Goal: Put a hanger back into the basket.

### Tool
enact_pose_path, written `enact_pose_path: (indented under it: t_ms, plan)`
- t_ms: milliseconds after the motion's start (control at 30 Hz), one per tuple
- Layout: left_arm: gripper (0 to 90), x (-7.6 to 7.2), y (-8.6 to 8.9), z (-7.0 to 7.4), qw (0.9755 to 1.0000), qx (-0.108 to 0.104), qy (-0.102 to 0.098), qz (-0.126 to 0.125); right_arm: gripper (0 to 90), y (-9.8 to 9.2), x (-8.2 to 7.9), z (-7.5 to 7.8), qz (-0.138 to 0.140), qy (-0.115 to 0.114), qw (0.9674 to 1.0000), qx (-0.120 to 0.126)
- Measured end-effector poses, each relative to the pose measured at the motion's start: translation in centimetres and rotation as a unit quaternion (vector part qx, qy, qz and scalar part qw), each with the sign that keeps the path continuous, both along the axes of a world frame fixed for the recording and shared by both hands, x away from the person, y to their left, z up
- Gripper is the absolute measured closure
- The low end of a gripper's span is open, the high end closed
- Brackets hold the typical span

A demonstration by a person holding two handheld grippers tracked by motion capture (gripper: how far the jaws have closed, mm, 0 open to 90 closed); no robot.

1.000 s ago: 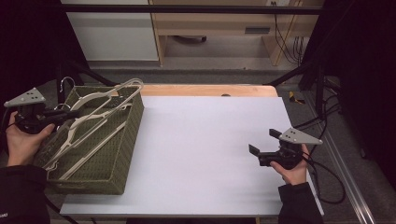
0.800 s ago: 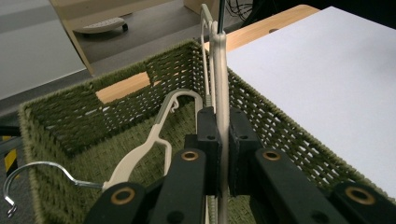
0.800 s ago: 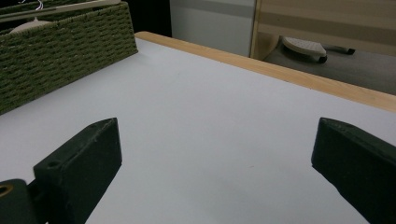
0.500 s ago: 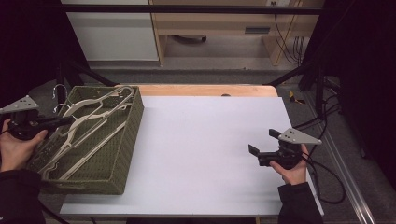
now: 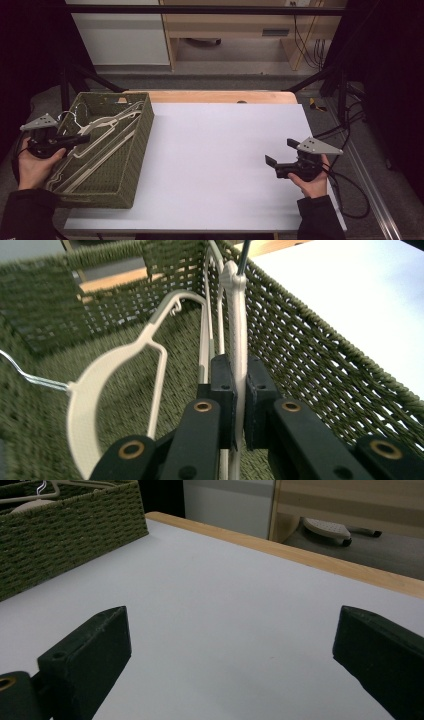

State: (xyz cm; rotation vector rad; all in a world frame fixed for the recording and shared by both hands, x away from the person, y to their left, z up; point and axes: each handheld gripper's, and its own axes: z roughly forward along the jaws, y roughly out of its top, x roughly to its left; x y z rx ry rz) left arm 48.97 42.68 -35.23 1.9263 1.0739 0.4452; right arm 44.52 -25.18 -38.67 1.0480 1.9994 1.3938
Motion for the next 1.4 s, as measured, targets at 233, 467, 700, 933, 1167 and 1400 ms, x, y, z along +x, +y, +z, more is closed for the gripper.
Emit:
enact_pose_path:
  t_ms: [233, 467, 700, 933, 1167, 1400]
  plan:
    - [83.5, 0.4, 0.4, -1.0, 0.9991, -0.006, 0.037, 0.023, 3.0, 0.0, 0.0, 0.0, 0.0, 0.0, 1.0, 0.001]
    - [82.5, 0.8, 0.1, -2.3, 0.9978, 0.014, 0.055, 0.033, 3.0, 0.0, 0.0, 0.0, -0.001, -0.001, 1.0, 0.001]
    - [80.5, 1.1, 0.4, -2.5, 0.9942, 0.028, 0.053, 0.089, 3.0, 0.2, 0.1, -0.2, 0.0, 0.002, 1.0, -0.004]
    - [74.3, 1.7, 1.2, -3.5, 0.9826, 0.065, 0.083, 0.153, 3.0, 0.1, 0.1, -0.1, 0.0, 0.001, 1.0, -0.003]
    - [55.4, 1.5, 1.5, -3.8, 0.9732, 0.076, 0.098, 0.194, 3.0, 0.2, 0.2, -0.2, 0.001, 0.003, 1.0, -0.005]
    - [47.1, 0.6, 1.5, -3.1, 0.9747, 0.061, 0.077, 0.201, 3.0, 0.2, 0.2, -0.3, 0.0, 0.005, 1.0, -0.004]
